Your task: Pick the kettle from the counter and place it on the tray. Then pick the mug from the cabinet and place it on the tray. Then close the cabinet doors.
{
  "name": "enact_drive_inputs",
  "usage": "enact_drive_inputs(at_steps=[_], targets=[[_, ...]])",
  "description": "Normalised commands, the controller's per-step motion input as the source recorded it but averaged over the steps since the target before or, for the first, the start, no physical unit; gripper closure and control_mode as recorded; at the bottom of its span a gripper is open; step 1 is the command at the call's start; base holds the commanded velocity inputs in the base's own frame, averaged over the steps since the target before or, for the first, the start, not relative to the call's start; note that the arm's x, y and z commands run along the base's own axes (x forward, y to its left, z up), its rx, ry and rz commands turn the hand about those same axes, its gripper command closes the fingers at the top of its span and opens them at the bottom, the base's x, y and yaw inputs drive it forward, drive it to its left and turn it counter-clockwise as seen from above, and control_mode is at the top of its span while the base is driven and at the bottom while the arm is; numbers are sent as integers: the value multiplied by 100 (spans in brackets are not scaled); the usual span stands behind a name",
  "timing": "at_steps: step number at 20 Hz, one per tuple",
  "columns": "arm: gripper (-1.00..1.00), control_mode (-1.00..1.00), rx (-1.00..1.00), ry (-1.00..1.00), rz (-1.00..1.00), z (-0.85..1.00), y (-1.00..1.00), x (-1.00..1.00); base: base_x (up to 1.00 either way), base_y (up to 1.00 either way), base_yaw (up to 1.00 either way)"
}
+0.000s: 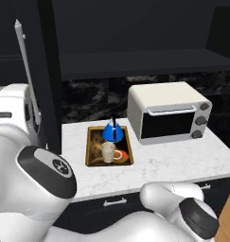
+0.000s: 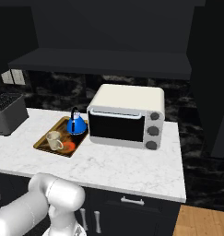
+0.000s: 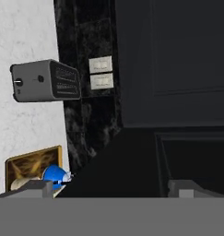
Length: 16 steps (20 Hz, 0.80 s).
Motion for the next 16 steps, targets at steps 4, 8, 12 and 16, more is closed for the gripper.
enact_drive_inputs(at_steps=[4,8,12,16], targets=[[-100,-100,0,0,-4,-9,-33,24,0,0,0],[-100,-100,0,0,-1,-14,-40,21,0,0,0],[-100,-100,0,0,-2,-10,-66,12,0,0,0],[-100,-100,0,0,-5,-5,-80,18,0,0,0]])
